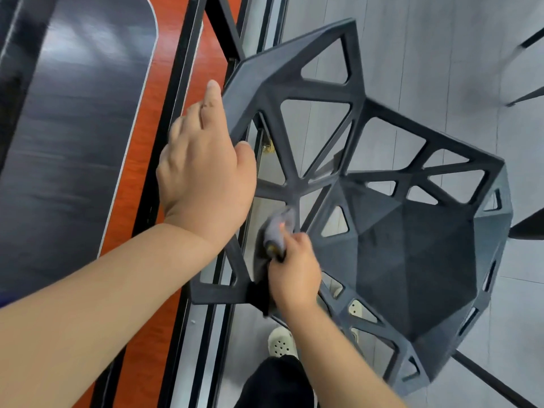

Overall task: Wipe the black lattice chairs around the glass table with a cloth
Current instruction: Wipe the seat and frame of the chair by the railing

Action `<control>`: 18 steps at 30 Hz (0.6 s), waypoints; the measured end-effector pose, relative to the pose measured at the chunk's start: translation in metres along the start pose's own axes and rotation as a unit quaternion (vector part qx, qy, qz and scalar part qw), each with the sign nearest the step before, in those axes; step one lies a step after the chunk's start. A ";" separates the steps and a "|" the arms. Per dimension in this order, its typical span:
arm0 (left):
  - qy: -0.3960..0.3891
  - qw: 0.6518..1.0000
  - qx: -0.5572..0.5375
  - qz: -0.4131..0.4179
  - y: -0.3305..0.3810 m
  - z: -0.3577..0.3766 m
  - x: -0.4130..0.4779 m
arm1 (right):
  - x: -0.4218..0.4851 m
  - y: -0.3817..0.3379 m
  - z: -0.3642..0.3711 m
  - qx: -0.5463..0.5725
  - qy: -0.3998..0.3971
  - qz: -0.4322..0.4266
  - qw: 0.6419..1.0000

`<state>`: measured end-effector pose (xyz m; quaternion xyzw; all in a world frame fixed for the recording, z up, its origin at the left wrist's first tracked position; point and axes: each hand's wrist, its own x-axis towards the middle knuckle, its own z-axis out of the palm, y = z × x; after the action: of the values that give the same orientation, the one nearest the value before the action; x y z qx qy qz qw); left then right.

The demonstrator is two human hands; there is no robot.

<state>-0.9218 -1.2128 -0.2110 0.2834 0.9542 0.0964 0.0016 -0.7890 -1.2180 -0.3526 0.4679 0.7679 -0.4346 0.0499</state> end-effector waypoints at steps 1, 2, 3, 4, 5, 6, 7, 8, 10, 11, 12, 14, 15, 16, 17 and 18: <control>-0.001 1.000 0.001 0.000 0.000 0.000 0.000 | -0.016 0.003 0.004 -0.008 -0.003 -0.026 1.000; -0.001 1.000 0.002 0.000 0.000 -0.001 -0.001 | -0.030 0.006 0.008 -0.018 0.001 -0.056 0.998; -0.002 1.000 0.002 -0.002 0.001 -0.001 -0.001 | -0.040 0.008 0.011 -0.025 0.002 -0.078 0.997; -0.004 1.000 0.001 -0.003 0.000 -0.002 0.000 | -0.047 0.012 0.013 -0.032 0.008 -0.091 0.995; -0.006 1.000 -0.001 -0.004 0.001 -0.003 0.000 | -0.052 0.014 0.012 -0.039 0.004 -0.098 0.994; -0.008 1.000 -0.002 -0.005 0.001 -0.003 0.000 | -0.053 0.015 0.008 -0.036 -0.007 -0.096 0.995; -0.010 1.000 -0.002 -0.006 0.001 -0.003 0.000 | -0.050 0.015 0.004 -0.024 -0.008 -0.076 0.997; -0.011 1.000 0.000 -0.006 0.001 -0.003 -0.001 | -0.046 0.013 0.002 0.002 -0.027 -0.041 0.999; -0.010 1.000 0.007 -0.005 0.002 -0.003 -0.001 | -0.037 0.005 0.000 0.087 -0.050 0.038 0.994; -0.010 1.000 0.010 -0.006 0.002 -0.003 -0.001 | -0.033 -0.002 0.000 0.129 -0.035 0.075 0.988; -0.010 1.000 0.013 -0.007 0.002 -0.004 -0.002 | -0.027 -0.008 -0.002 0.162 -0.010 0.113 0.980; -0.010 1.000 0.018 -0.005 0.002 -0.004 -0.002 | 0.000 -0.019 -0.009 0.205 0.036 0.167 0.964; -0.011 1.000 0.020 -0.003 0.002 -0.005 -0.002 | 0.017 -0.023 -0.015 0.215 0.052 0.177 0.959; -0.013 1.000 0.022 -0.002 0.002 -0.005 -0.002 | 0.036 -0.028 -0.023 0.230 0.068 0.179 0.954; -0.014 1.000 0.024 -0.002 0.003 -0.005 -0.002 | 0.055 -0.034 -0.033 0.249 0.081 0.176 0.949; -0.014 1.000 0.026 0.000 0.003 -0.005 -0.002 | 0.072 -0.040 -0.042 0.267 0.094 0.172 0.944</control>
<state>-0.9189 -1.2126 -0.2053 0.2846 0.9562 0.0675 0.0075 -0.8451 -1.1466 -0.3364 0.6274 0.5329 -0.5628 -0.0754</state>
